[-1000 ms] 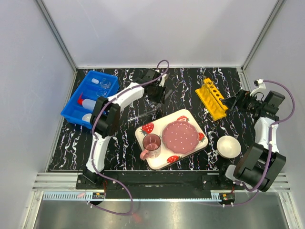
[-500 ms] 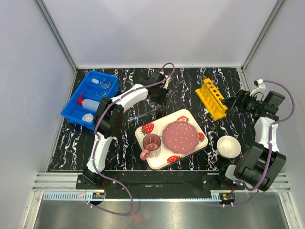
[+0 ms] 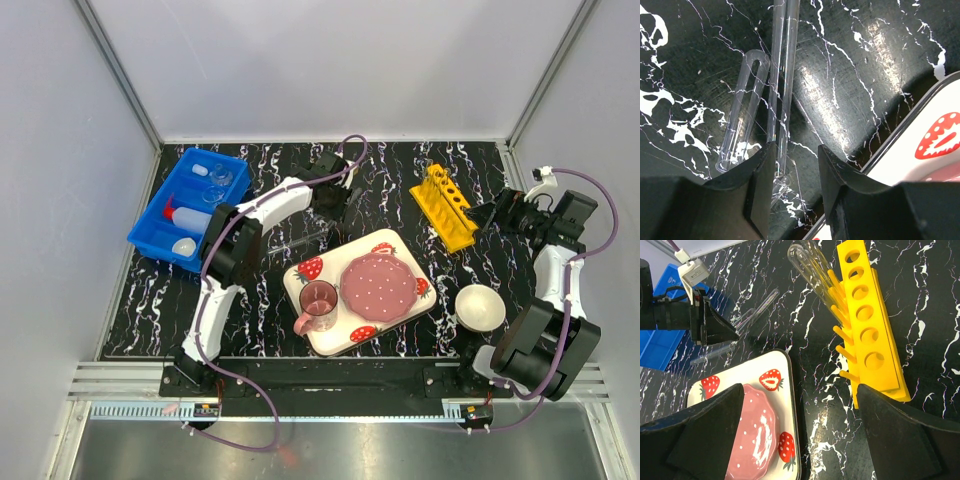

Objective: Organize the chemistry lab equipment

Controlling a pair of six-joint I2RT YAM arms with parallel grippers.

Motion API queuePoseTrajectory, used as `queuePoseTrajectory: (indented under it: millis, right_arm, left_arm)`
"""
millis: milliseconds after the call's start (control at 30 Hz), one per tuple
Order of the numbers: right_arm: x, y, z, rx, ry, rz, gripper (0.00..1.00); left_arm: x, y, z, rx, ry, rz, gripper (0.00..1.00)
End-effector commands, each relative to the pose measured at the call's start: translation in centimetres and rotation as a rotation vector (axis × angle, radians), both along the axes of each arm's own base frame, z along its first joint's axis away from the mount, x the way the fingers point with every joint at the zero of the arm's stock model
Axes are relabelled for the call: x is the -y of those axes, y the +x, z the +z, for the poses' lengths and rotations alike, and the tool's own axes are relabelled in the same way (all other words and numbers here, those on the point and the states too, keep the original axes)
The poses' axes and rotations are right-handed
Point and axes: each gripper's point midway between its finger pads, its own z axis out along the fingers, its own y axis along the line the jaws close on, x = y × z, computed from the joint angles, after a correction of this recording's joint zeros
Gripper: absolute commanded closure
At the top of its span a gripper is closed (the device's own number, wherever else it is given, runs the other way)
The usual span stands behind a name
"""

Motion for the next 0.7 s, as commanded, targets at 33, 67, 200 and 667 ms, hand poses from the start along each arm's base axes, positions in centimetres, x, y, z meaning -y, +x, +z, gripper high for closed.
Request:
queuePoseTrajectory:
  millis: [33,67,200,667]
  right_arm:
    - [0.1,0.3,0.9,0.042,-0.011,0.015,0.0]
    - [0.1,0.3,0.8,0.04,-0.01,0.015,0.0]
    - [0.1,0.3,0.8,0.038,-0.009,0.015,0.0]
    - [0.1,0.3,0.9,0.042,-0.009,0.014,0.0]
  left_arm:
    - [0.1,1.5,0.6,0.056,0.023,0.001,0.58]
    - [0.1,1.5,0.3,0.054,0.033,0.0,0.58]
    - [0.0,1.4,-0.2,0.045,0.041,-0.002,0.58]
    - [1.2,0.5,-1.2,0.024,0.045,-0.032,0.63]
